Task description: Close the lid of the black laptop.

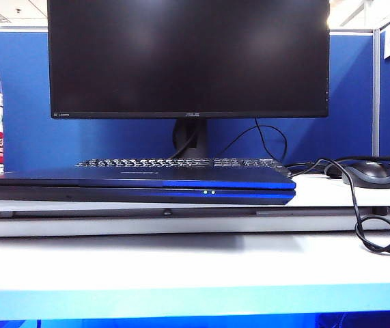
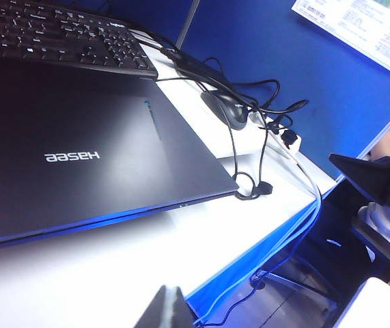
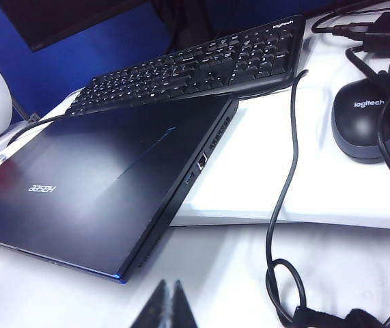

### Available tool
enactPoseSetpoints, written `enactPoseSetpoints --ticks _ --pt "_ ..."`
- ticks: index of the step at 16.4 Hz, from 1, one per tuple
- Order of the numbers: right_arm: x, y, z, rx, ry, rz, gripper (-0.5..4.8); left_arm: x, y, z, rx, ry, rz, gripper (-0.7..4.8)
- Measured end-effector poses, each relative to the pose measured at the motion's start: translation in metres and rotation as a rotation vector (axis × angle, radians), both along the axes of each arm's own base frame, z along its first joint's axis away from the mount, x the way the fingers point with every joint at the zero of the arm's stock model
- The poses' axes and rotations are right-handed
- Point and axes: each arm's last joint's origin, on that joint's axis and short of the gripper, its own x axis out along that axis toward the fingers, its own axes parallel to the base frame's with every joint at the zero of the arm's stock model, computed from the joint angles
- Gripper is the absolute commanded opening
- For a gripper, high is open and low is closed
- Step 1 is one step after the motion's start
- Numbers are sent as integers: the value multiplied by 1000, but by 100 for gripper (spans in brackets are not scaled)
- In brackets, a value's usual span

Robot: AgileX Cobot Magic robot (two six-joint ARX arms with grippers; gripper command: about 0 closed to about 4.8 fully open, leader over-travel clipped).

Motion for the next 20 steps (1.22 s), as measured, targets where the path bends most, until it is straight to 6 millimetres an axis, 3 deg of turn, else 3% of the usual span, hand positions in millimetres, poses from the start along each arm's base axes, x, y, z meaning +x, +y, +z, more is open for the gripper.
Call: enactPoseSetpoints --ticks 9,11,20 --pt "0 0 0 0 0 0 -7 -1 0 0 -5 -3 1 -5" --pt "0 0 0 0 0 0 -6 -5 5 3 31 -108 20 -5" --pt "0 0 0 0 0 0 -6 10 31 -15 171 -276 464 -5"
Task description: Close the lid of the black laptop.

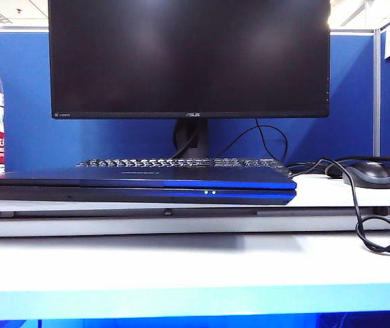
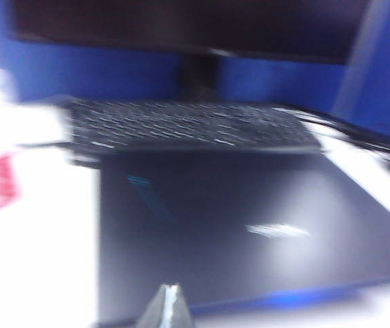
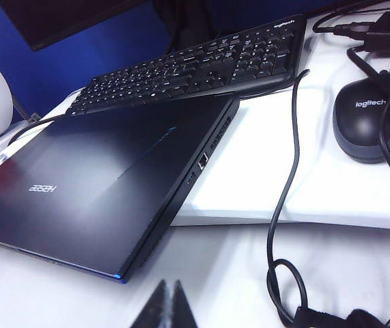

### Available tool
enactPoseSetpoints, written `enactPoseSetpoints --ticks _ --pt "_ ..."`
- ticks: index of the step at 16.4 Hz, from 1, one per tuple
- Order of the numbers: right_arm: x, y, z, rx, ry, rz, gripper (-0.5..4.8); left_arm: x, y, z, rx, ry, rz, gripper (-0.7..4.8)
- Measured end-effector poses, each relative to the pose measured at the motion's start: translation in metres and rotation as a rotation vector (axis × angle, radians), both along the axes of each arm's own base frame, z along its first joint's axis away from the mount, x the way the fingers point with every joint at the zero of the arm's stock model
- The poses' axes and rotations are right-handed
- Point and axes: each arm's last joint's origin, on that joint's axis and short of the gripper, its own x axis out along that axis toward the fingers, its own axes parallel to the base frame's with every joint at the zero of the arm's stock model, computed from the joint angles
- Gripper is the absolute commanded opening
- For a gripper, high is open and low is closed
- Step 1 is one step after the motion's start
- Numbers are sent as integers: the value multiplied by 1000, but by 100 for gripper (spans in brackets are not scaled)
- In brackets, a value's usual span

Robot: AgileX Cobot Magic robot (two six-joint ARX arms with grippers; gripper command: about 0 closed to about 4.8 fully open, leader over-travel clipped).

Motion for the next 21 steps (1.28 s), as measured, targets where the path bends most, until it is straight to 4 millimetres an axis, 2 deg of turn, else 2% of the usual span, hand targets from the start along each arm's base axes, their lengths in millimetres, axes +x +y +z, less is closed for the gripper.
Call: enactPoseSetpoints --ticks 4,9,14,21 --pt "0 0 0 0 0 0 -6 8 2 -8 -32 -117 58 -5" --pt "0 0 0 0 0 0 -6 16 3 -32 -37 -108 118 -5" --pt "0 0 0 0 0 0 -7 17 13 -33 -34 -107 252 -5" --pt "0 0 0 0 0 0 -6 17 13 -33 -19 -109 273 -5"
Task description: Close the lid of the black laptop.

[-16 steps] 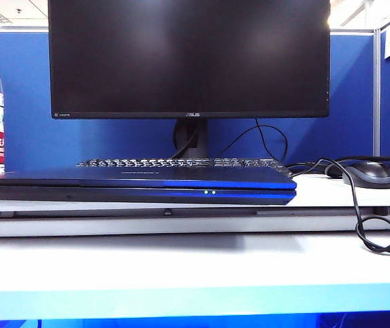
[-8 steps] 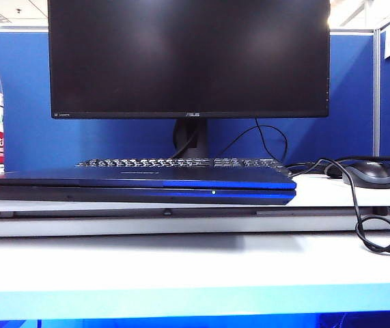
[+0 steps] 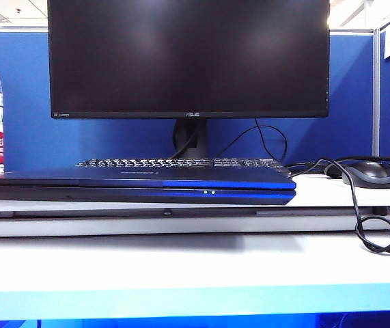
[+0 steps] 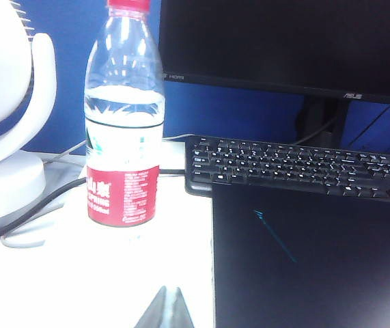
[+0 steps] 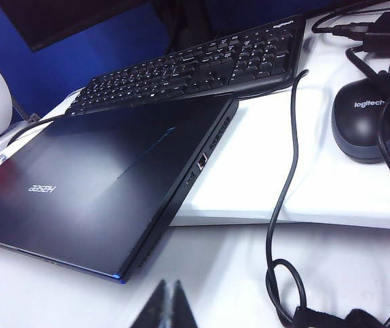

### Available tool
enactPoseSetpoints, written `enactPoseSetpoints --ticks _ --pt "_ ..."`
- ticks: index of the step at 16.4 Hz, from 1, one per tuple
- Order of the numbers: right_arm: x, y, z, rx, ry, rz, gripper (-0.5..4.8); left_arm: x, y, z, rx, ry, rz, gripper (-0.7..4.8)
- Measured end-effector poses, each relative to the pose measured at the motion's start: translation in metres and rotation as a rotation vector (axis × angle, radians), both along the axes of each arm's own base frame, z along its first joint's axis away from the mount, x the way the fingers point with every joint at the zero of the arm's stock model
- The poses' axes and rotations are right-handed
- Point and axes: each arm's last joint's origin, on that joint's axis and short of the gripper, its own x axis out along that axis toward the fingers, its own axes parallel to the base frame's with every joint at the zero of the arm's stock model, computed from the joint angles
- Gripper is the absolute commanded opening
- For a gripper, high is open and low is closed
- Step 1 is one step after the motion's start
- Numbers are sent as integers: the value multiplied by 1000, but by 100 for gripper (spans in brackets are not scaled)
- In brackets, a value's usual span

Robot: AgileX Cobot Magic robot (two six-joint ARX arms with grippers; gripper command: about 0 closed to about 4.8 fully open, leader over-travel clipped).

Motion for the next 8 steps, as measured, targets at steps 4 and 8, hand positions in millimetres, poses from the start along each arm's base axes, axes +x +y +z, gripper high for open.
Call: enactPoseSetpoints --ticks 4,8 --pt "0 0 0 0 0 0 -7 0 0 0 0 1 0 -5" --pt "0 0 0 0 0 0 -7 0 0 -1 11 7 1 -5"
